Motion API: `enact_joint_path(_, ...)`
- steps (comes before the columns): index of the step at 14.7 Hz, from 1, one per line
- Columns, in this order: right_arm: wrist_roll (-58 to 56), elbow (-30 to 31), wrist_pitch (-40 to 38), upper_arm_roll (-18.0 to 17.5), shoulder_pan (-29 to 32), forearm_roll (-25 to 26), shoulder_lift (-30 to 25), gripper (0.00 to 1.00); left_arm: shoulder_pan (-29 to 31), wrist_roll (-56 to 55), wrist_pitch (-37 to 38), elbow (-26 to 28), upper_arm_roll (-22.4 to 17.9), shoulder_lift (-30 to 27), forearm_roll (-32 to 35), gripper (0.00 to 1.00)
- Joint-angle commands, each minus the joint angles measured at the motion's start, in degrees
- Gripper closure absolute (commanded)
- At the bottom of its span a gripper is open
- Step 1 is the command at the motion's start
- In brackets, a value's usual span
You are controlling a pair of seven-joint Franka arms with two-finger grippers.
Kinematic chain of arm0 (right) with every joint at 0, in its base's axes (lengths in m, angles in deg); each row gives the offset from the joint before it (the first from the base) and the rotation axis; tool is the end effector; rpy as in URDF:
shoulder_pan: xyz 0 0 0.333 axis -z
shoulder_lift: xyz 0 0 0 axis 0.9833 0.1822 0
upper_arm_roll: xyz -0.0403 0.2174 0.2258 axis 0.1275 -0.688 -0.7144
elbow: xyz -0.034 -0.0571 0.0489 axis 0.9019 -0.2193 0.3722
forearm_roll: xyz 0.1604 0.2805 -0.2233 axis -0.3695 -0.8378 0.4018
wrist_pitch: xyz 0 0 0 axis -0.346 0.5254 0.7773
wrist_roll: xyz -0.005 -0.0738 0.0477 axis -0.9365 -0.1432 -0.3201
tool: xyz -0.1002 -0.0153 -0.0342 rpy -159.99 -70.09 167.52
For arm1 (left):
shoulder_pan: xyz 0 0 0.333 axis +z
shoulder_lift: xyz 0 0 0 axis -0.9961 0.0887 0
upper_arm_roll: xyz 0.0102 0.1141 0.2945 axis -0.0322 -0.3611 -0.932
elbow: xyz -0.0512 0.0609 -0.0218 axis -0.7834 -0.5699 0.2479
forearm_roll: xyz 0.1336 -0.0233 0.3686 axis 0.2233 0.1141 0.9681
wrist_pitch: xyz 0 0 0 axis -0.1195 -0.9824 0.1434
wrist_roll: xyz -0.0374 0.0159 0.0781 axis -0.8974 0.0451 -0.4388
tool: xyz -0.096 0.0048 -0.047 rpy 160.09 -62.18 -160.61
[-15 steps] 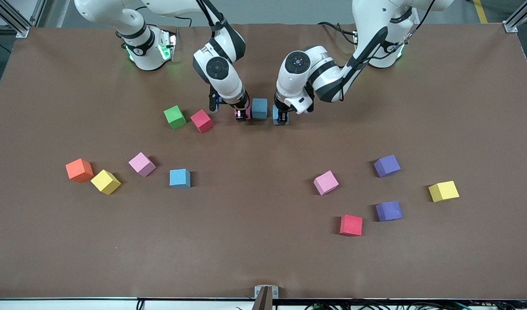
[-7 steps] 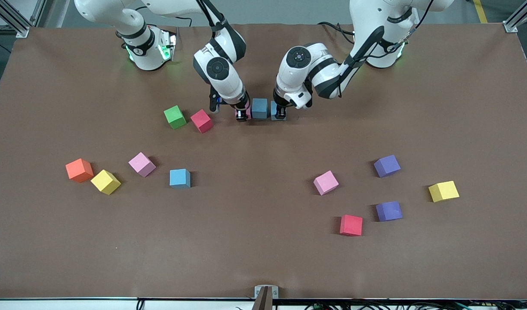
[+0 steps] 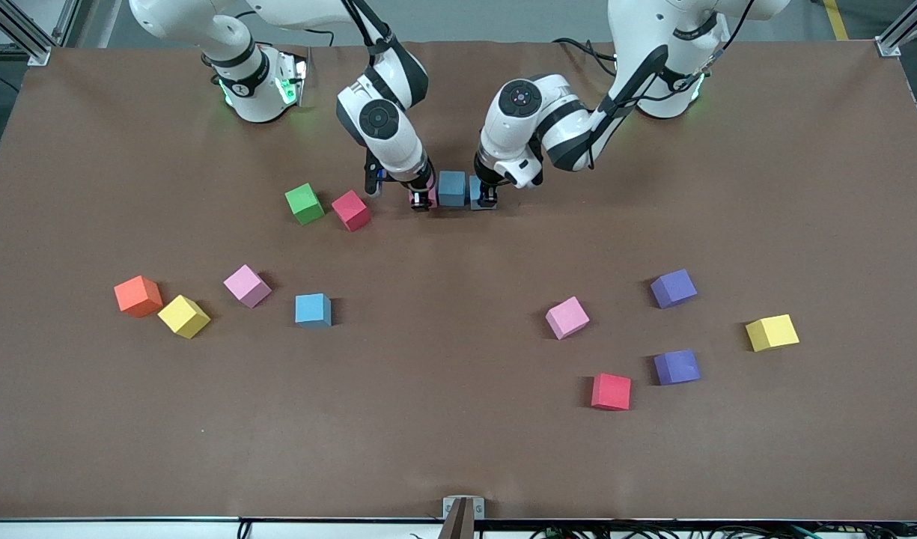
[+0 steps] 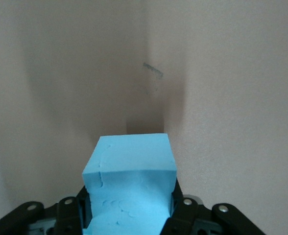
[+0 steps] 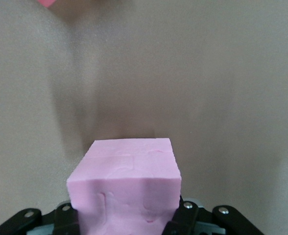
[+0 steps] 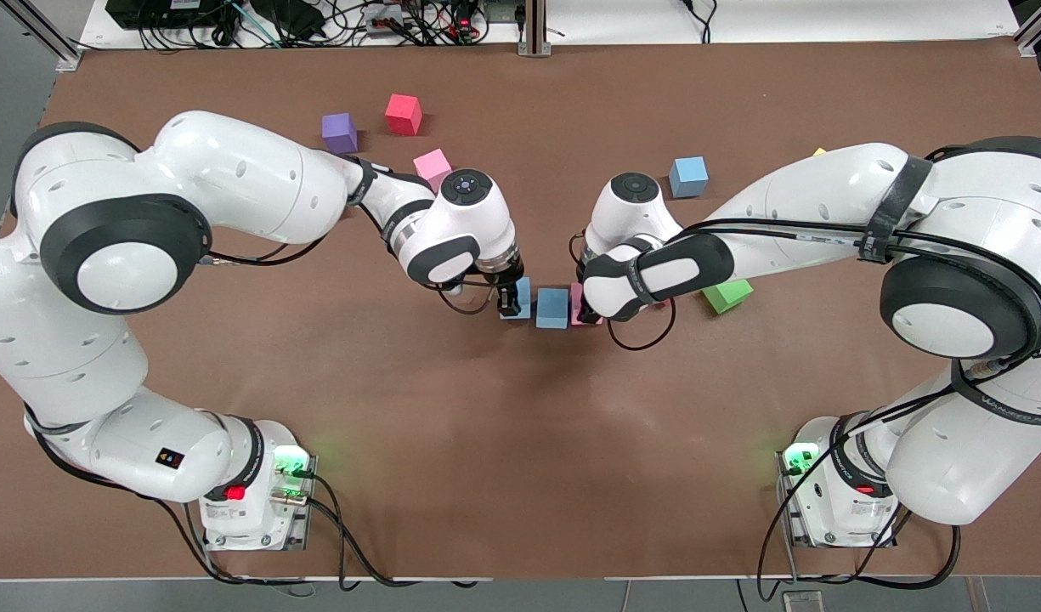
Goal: Arrange 11 blocks into digit 3
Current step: 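Place the pink cube with the right gripper while the left gripper places blue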
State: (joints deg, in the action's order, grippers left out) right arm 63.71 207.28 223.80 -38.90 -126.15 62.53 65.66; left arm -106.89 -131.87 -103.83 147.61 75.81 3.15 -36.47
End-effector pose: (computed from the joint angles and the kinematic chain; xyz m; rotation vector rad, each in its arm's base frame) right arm 0.3227 0.4206 0.1895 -2.1922 2.2092 0.3067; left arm 0.3081 -0.4543 0.2110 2.1494 2.1750 -0.2505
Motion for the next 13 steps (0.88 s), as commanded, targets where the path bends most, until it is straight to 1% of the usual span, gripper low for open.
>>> enact_joint_path(1, 0.6, -0.3, 0.7, 0.2, -0.9, -1.5, 0.5, 0.95, -0.3, -1.4, -2.1, 0.9, 0.0, -0.4, 0.0, 0.7)
enact_joint_path(3, 0.6, -0.5, 0.6, 0.2, -0.9, -1.5, 0.5, 0.95, -0.8, -1.4, -2.2, 0.8, 0.0, -0.2, 0.0, 0.7)
enact_joint_path(4, 0.6, -0.5, 0.6, 0.2, -0.9, -1.4, 0.5, 0.87, -0.9, -1.4, -2.3, 0.8, 0.0, -0.1, 0.0, 0.7)
enact_joint_path(5, 0.6, -0.5, 0.5, 0.2, -0.9, -1.3, 0.5, 0.61, -1.0, -1.4, -2.4, 0.8, 0.0, -0.1, 0.0, 0.7)
enact_joint_path(6, 0.6, -0.5, 0.1, 0.2, -0.9, -1.2, 0.5, 0.12, -1.0, -1.4, -2.5, 0.8, 0.0, 0.0, 0.0, 0.7)
enact_joint_path(7, 0.4, -0.5, -0.2, 0.3, -1.1, -1.0, 0.5, 0.0, -1.0, -1.4, -2.5, 0.8, 0.0, 0.0, 0.0, 0.7)
enact_joint_path(9, 0.2, -0.5, -1.8, 0.3, -1.1, -0.7, 0.7, 0.0, -1.1, -1.4, -2.5, 0.7, 0.0, 0.0, 0.0, 0.7)
enact_joint_path(13, 0.6, -0.9, -1.9, 0.4, -1.0, -0.7, 0.6, 0.0, -1.1, -1.4, -2.6, 0.6, 0.0, 0.4, 0.0, 0.7)
